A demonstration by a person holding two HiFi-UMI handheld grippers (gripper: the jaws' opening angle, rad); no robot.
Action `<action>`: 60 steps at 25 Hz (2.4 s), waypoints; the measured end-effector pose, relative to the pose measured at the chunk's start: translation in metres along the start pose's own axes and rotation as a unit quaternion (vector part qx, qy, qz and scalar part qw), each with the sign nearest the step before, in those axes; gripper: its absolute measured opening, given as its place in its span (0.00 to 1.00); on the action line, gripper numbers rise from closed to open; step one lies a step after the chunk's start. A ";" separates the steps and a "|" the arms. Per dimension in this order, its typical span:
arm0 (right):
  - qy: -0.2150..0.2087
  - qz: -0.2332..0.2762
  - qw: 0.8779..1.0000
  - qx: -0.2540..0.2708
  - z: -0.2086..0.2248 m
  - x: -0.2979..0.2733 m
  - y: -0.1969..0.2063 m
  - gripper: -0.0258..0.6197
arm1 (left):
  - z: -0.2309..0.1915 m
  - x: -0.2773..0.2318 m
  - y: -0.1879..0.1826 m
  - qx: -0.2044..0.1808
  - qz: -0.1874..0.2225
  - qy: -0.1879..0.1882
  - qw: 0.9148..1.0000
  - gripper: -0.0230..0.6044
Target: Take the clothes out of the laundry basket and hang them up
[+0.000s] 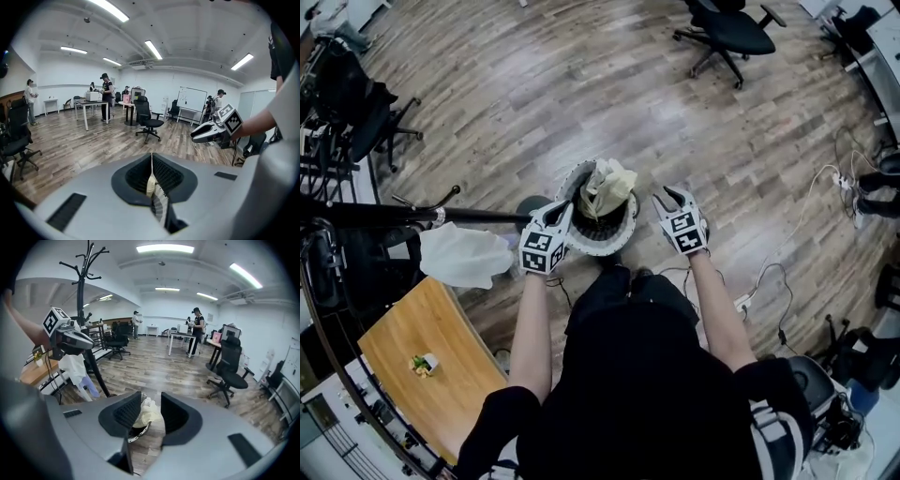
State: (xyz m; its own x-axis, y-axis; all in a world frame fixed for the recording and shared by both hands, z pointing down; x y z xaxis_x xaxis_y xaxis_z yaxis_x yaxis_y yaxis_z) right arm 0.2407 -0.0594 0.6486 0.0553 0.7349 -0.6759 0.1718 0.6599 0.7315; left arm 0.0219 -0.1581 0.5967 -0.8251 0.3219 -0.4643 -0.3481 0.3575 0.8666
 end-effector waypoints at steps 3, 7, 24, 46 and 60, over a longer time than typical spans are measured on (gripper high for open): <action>0.012 -0.009 1.000 -0.016 0.007 -0.006 0.004 0.26 | -0.006 -0.020 0.000 -0.007 -0.012 0.022 1.000 0.08; 0.019 -0.023 0.999 -0.029 0.013 -0.012 0.012 0.26 | -0.005 -0.040 0.005 -0.004 -0.027 0.044 0.999 0.08; -0.018 -0.066 0.997 -0.045 0.023 -0.101 0.062 0.26 | -0.029 -0.134 0.059 0.009 -0.087 0.062 0.994 0.08; -0.115 -0.135 0.983 -0.052 0.020 -0.259 0.175 0.26 | -0.071 -0.285 0.201 0.037 -0.193 0.056 0.979 0.24; -0.129 -0.126 0.981 -0.076 0.015 -0.327 0.216 0.27 | -0.077 -0.361 0.294 0.038 -0.236 0.078 0.968 0.31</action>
State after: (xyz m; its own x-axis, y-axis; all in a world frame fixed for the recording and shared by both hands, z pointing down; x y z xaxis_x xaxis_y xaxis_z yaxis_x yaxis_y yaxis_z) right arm 0.2747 -0.1599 1.0265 0.2811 0.4939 -0.8228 0.0652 0.8456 0.5299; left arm 0.1831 -0.2368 1.0331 -0.6417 -0.0260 -0.7665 -0.6733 0.4975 0.5469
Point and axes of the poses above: the fingertips, and each gripper's own axes: x backward along the fingers, z to its right, y out of its underside, the point moved 1 cm from there along x, backward along the fingers, and after that the axes turned 2 degrees about y, right-handed, at the moved point
